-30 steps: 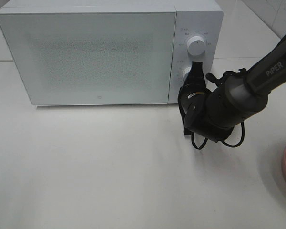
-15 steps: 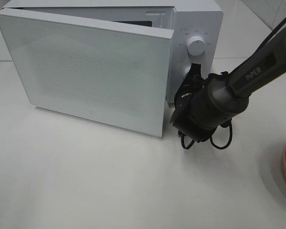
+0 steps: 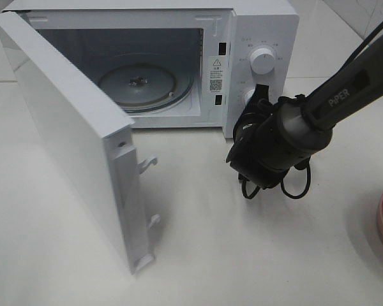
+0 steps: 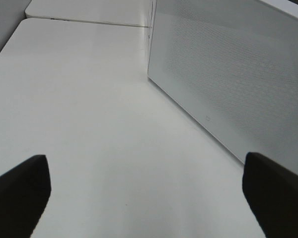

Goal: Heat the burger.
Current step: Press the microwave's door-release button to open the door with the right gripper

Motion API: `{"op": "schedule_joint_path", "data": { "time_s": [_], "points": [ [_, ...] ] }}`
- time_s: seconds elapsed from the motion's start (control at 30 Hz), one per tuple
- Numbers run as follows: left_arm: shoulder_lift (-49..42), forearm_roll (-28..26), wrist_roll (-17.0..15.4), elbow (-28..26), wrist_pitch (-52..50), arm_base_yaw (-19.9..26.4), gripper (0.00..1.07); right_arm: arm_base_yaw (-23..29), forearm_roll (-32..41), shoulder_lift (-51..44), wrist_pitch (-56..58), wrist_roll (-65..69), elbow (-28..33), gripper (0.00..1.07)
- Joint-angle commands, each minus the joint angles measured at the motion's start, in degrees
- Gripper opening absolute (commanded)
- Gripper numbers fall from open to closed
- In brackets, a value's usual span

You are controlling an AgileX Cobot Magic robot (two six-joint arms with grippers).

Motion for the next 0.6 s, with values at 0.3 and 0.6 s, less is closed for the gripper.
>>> {"op": "schedule_joint_path", "data": {
  "time_s": [0.3,0.6],
  "points": [
    [-0.97,-0.29,0.06,-0.06,0.11,0.11,0.98,-0.06,-11.40,-4.81,-7.56,0.29,4.07,0.00],
    [-0.97,-0.29,0.06,-0.06,0.11,0.11,0.98,-0.06,-13.18,-9.51,1.66,-4.13,10.26,0.00]
  ]
}}
